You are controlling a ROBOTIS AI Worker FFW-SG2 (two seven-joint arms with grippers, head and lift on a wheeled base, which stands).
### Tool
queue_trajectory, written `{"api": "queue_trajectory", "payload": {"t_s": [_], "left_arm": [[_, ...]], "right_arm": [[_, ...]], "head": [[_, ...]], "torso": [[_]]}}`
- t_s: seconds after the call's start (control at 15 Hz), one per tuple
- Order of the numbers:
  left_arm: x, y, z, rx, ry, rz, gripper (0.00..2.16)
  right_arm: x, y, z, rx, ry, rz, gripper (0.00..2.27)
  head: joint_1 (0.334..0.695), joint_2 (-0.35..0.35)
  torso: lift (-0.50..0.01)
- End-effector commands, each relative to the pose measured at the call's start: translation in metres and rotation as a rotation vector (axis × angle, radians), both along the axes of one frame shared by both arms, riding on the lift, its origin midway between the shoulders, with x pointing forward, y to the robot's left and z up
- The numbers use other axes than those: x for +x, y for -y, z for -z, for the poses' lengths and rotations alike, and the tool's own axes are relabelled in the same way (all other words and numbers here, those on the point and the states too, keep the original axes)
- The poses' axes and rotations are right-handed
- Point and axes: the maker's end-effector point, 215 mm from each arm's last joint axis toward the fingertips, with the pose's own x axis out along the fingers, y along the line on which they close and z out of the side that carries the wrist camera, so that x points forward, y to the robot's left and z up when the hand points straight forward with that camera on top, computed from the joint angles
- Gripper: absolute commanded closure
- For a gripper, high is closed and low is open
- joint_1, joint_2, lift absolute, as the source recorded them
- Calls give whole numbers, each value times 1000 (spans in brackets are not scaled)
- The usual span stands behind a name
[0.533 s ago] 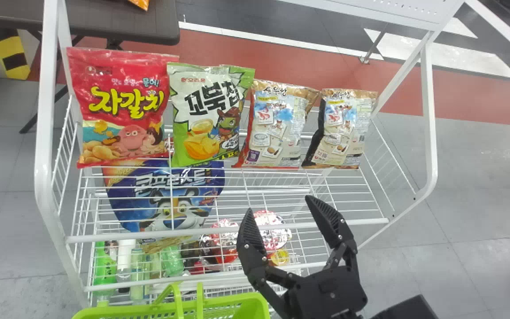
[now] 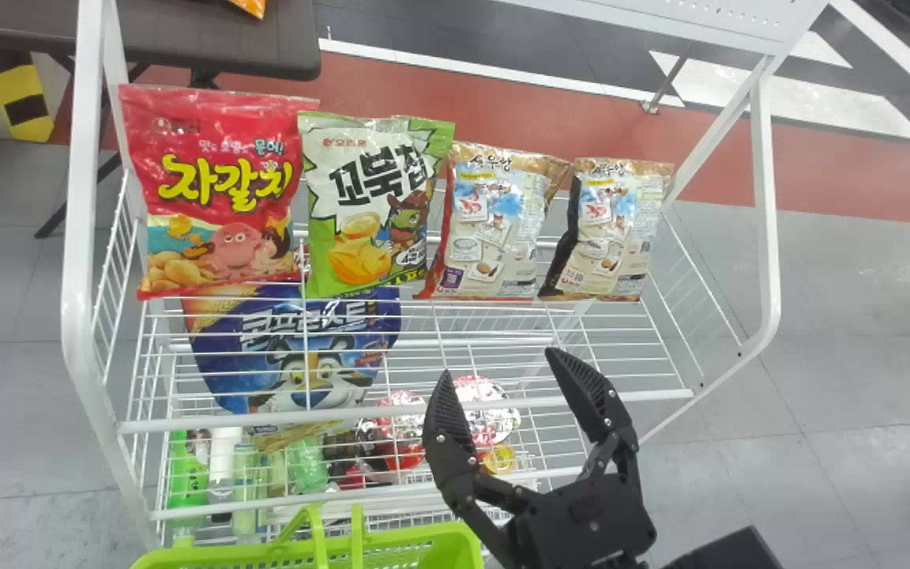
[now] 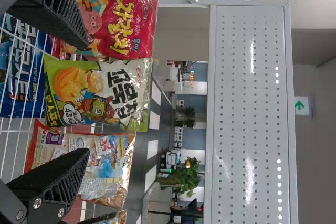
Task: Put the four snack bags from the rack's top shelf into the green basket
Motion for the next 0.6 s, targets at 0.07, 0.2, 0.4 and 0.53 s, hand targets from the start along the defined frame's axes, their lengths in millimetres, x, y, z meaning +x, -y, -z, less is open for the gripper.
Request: {"api": "queue_trajectory", "payload": {"t_s": [0.07, 0.2, 0.4, 0.53], "left_arm": [[0, 0, 0, -2, 0, 0, 2108], [0, 0, -1, -4, -2, 2, 2108], [4, -1, -3, -14, 6, 12, 2108], [5, 0, -1, -13, 3, 17, 2108]], "right_arm": [[1, 0, 0, -1, 1, 0, 107], [6, 0, 4, 0, 2, 1, 107], [38, -6, 17, 3, 11, -7, 107], [82, -26, 39, 6, -25, -39, 107]], "head": [[695, -350], [695, -350], [695, -350], [695, -350]], "torso": [[0], [0], [0], [0]]}}
